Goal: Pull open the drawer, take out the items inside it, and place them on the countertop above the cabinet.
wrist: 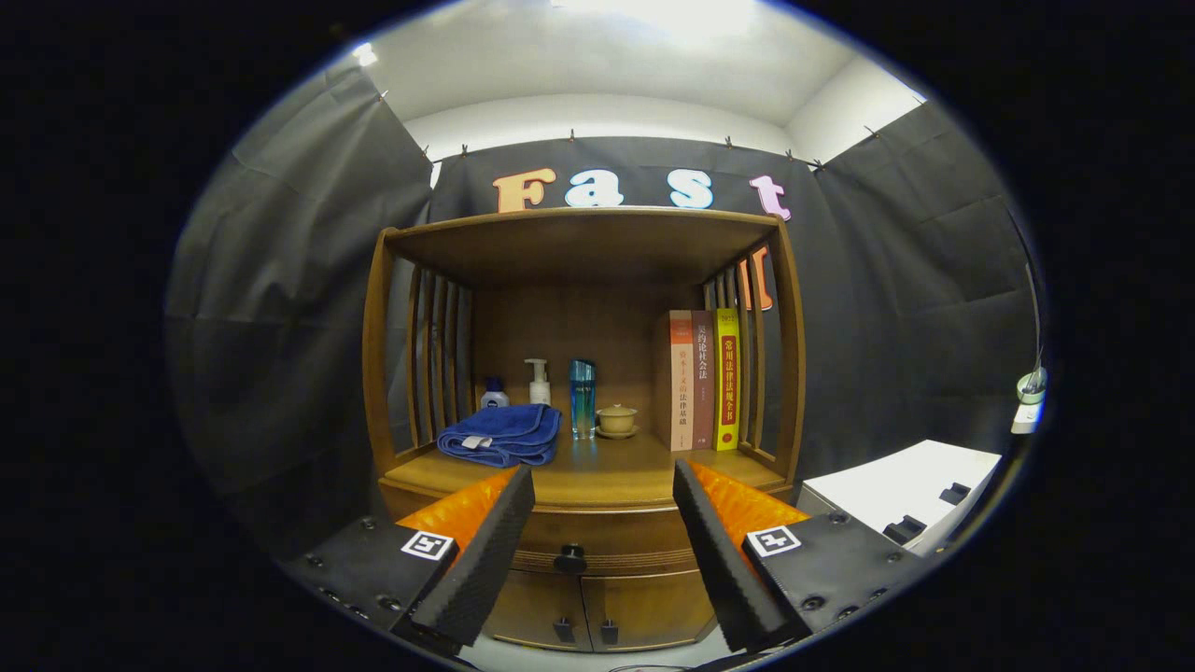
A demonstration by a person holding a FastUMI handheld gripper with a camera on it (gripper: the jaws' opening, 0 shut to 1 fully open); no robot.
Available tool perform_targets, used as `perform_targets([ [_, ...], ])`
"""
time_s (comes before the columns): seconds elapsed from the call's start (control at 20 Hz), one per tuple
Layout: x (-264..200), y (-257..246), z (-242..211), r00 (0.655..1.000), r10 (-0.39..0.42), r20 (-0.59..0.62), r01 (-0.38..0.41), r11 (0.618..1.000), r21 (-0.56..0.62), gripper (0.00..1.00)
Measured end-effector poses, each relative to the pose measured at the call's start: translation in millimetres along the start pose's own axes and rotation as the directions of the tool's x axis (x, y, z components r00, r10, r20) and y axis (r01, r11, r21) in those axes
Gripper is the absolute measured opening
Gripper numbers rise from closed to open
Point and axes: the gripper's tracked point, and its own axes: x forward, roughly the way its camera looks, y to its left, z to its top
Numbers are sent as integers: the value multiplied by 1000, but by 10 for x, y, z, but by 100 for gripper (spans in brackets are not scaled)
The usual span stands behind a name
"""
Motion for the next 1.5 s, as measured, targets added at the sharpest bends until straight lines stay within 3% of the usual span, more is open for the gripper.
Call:
perform_targets([
  [0.25, 240, 140, -451, 999, 32, 25, -32, 999, -3, 98],
  [0.5, 399, 519, -1374, 993, 116, -6, -115, 993, 30, 98],
  [0.9, 751, 467, -2179, 991, 72, -109, -68, 997, 38, 98],
  [1.35, 880, 493, -2537, 985, 60, -164, -65, 997, -28, 79],
  [1.5, 943, 454, -2609, 981, 29, -191, -34, 999, -24, 62],
])
